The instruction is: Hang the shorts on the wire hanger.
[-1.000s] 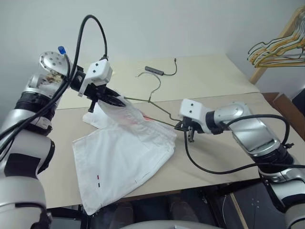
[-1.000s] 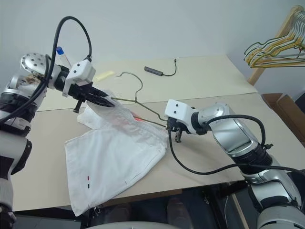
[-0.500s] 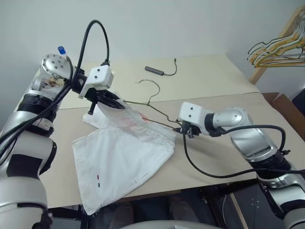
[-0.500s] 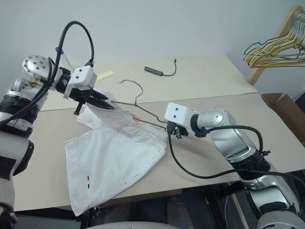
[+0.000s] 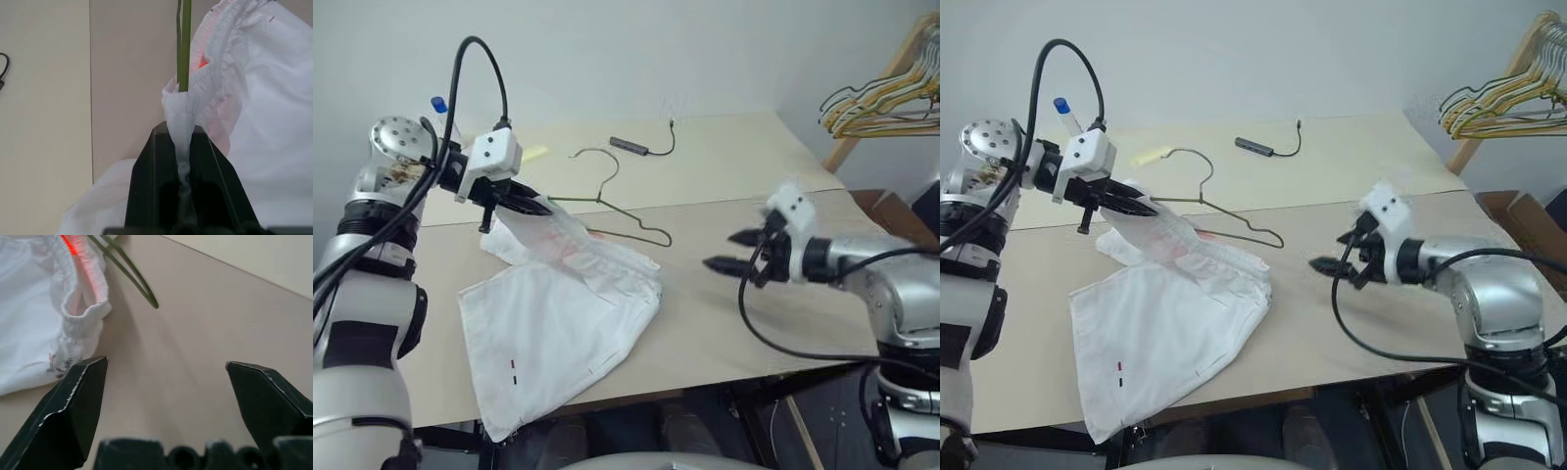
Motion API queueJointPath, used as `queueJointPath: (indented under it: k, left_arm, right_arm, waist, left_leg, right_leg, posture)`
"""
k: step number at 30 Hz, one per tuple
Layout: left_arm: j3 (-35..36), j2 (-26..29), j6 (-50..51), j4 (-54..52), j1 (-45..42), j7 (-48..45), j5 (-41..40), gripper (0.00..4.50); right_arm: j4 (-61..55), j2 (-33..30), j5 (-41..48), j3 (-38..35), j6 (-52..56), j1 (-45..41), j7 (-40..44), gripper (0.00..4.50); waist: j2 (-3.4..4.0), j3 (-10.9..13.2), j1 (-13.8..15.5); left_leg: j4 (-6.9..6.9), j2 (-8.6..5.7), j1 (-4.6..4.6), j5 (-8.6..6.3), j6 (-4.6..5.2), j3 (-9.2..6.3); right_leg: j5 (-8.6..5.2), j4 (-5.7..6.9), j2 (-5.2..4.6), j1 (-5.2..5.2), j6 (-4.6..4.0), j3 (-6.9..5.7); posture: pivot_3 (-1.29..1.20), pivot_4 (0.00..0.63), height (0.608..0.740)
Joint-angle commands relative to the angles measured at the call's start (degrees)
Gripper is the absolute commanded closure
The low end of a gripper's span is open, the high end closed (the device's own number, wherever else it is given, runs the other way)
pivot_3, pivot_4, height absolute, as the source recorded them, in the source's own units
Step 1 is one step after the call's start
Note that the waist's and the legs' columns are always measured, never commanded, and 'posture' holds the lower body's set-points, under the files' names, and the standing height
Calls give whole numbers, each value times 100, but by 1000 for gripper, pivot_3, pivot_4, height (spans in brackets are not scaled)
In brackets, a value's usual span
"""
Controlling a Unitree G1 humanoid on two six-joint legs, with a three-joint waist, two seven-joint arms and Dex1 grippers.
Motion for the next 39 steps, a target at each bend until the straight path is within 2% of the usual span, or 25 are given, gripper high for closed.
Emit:
queueJointPath:
  k: [1, 5, 9, 10, 13, 23, 31, 39]
  left_arm:
    - [349, -24, -78, 12, -109, -21, 131, 4500]
    - [489, -35, -58, -28, -74, -21, 222, 4500]
    - [585, -44, -3, -142, 16, -21, 242, 4500]
    - [601, -40, 11, -183, 47, -21, 235, 4500]
    - [651, -5, 78, -331, 131, -21, 215, 4500]
    - [873, 237, 381, -846, 469, -21, -15, 4500]
    - [942, 767, 1221, -2015, 1125, -21, -723, 4500]
    - [1464, 713, 1528, -2450, 1551, 298, -637, 4500]
  right_arm:
    - [-264, 486, 348, 283, 193, 157, -342, 59]
    - [13, 1244, 251, 668, 274, 128, -982, 59]
    - [300, 1954, 358, 600, 336, 53, -1481, 59]
    - [324, 2020, 353, 642, 324, 51, -1550, 226]
    - [413, 2069, 325, 745, 341, 51, -1721, 956]
    - [1072, 1725, 291, 490, 169, -269, -1925, 4464]
    - [2024, 847, 156, 399, -468, -890, -1451, 4464]
    - [2836, 270, -49, 853, -983, -1357, -841, 4464]
  waist:
    - [0, 0, -51]
    - [1, 0, -107]
    - [1, 0, -96]
    - [1, 0, -90]
    - [0, 0, -70]
    - [0, 0, -75]
    - [0, 0, -48]
    - [0, 0, 12]
  left_leg:
    - [0, 0, 0, 0, 0, -1]
    - [1, -1, 0, 0, 0, -2]
    - [0, -3, -2, 0, 0, -14]
    - [0, -4, -4, 0, 0, -17]
    - [1, -8, -5, 0, 0, -20]
    - [1, -8, -3, 0, -1, -30]
    - [1, -9, -2, 0, -1, -32]
    - [0, -7, 3, 0, 0, -31]
  right_leg:
    - [0, 3, 0, -1, 0, 0]
    - [0, 6, -1, -3, 0, 3]
    - [0, 10, -1, -5, 0, 0]
    - [0, 10, -2, -5, 0, -1]
    - [0, 10, -7, -5, 0, -2]
    - [0, 16, -4, -5, 0, -5]
    - [0, 19, -5, -3, 0, -4]
    - [0, 19, -2, -1, 0, -4]
  posture:
    - [-94, 0, 740]
    - [-81, 0, 740]
    - [-69, 0, 740]
    - [-68, 0, 740]
    - [-60, 0, 740]
    - [-39, 0, 740]
    - [6, 0, 740]
    - [26, 0, 740]
